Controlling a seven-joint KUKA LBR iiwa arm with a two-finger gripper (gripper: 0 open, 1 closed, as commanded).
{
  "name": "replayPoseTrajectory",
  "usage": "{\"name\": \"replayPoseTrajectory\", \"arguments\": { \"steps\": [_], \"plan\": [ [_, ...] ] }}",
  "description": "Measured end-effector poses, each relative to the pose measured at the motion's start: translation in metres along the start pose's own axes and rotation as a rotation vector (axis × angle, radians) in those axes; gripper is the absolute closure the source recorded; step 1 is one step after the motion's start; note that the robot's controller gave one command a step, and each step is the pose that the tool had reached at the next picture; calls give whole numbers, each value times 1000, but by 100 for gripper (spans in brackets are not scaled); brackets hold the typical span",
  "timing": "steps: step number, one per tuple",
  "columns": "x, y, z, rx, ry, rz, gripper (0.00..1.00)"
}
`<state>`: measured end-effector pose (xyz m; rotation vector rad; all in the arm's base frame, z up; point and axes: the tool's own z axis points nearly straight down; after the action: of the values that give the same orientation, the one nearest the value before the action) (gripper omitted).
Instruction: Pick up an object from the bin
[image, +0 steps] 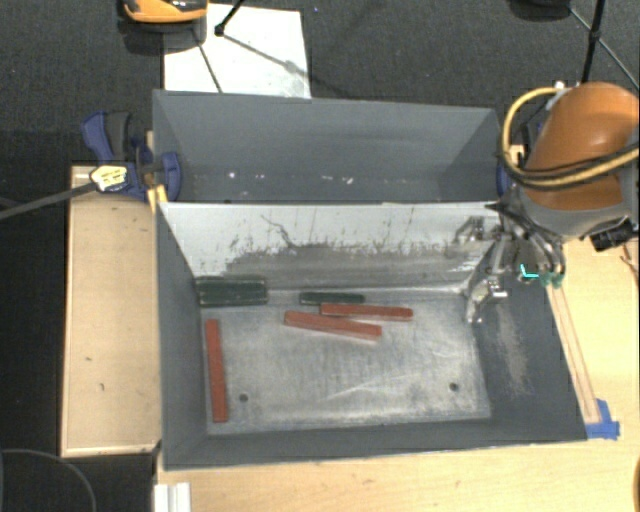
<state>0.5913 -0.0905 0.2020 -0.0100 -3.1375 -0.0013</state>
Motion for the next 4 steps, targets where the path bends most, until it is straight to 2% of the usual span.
{"name": "replayPoseTrajectory", "arguments": {
  "steps": [1, 2, 3, 4],
  "plan": [
    [-2, 0, -5, 1, -8, -2, 0],
    [-1, 25, 43, 2, -12, -83, 0],
    [3, 27, 91, 0, -8, -4, 0],
    [-1, 89, 124, 0, -7, -12, 100]
  ]
}}
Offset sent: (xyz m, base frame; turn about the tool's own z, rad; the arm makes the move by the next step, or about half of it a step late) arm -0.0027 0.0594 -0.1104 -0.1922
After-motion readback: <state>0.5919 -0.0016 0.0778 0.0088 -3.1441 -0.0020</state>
